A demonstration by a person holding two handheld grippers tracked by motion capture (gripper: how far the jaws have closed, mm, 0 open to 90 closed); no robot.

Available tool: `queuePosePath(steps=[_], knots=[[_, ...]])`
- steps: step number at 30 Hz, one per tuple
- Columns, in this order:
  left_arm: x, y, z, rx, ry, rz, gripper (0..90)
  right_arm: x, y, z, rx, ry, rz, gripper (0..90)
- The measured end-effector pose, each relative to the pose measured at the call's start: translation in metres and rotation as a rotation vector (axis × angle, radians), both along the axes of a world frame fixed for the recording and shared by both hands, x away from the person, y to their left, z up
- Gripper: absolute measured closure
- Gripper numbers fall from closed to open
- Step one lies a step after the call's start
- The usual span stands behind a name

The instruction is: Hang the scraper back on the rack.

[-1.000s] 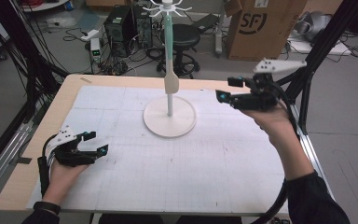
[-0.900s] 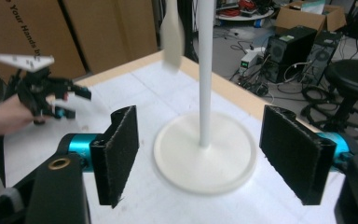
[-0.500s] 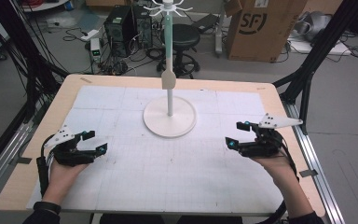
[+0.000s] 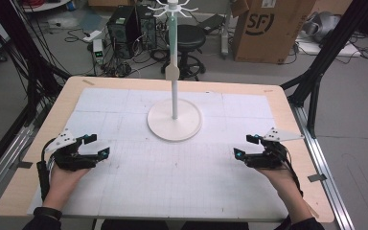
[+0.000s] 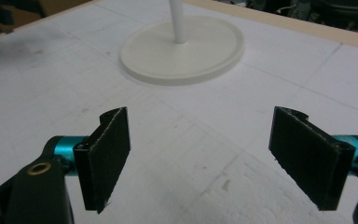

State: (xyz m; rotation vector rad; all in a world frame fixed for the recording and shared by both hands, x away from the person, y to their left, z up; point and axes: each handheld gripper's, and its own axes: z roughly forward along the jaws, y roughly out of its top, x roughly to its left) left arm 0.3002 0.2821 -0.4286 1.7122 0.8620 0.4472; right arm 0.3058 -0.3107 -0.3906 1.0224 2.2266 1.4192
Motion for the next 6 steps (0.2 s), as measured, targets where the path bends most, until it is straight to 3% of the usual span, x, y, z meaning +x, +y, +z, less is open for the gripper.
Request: queuePosePath(steps=[6], knots=[[-0.0005,-0.0011,0.0003,0.006,-0.001,0.001,18.9,0.0025,-0.0057,-0.0090,0.000,-0.001,-0.054,19.5]])
